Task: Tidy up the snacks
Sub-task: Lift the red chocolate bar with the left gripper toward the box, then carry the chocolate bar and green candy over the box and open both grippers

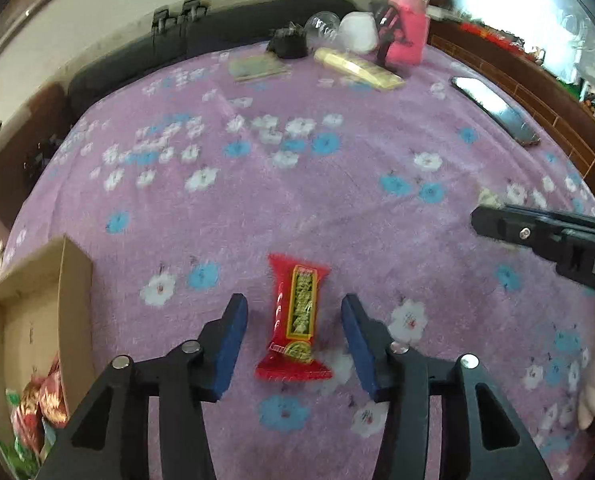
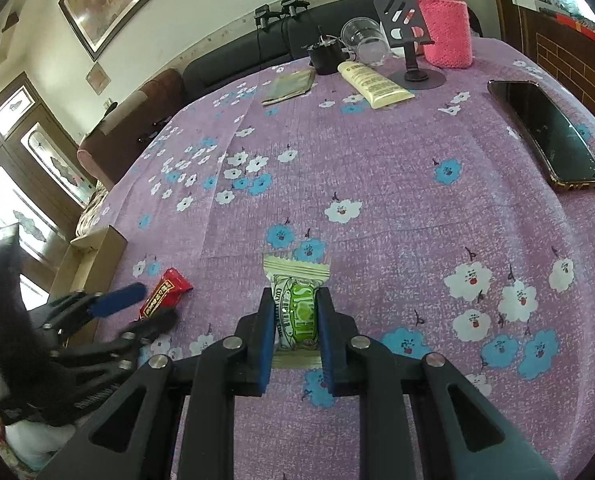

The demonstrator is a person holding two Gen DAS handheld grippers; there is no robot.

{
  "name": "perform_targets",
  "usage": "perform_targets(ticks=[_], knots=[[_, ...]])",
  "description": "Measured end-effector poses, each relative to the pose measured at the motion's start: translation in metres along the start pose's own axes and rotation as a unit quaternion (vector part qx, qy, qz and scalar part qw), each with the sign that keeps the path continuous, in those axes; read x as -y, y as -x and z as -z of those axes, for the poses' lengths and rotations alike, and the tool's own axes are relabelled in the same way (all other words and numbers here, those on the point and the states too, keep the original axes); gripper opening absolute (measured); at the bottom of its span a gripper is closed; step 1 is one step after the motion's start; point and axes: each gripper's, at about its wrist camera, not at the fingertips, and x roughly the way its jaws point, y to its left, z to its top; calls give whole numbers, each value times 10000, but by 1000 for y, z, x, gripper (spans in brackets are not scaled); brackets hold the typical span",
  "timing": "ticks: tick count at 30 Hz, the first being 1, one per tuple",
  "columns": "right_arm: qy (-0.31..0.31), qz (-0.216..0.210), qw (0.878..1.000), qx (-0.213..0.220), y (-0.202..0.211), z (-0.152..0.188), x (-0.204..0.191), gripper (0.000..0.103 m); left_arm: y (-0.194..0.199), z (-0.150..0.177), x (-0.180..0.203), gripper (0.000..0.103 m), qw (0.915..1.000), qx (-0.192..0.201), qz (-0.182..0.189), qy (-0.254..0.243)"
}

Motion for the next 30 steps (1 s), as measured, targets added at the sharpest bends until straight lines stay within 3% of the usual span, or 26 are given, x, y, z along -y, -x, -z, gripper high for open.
perform_targets(ticks=[1,2,9,17,21,30], knots=[[2,-9,10000,5,0,0,0,18,1,0,1,22,9999,-17,124,36],[5,-25,10000,17,0,0,0,18,3,1,2,20,9998,-45,179,58],[116,-255,9995,155,6,2,-9,18,34,13,-2,19,9982,229,433,336],[508,-295,9978,311,11,11,-35,18,106,50,-45,20,9860,838,674,1278],[879,-48,9956,320,13,18,-63,18,140,77,-75,20,9777,1118,533,1697],[1515,-431,9872,230,31,35,-151,19,179,132,-137,20,9587,1441,132,2448]])
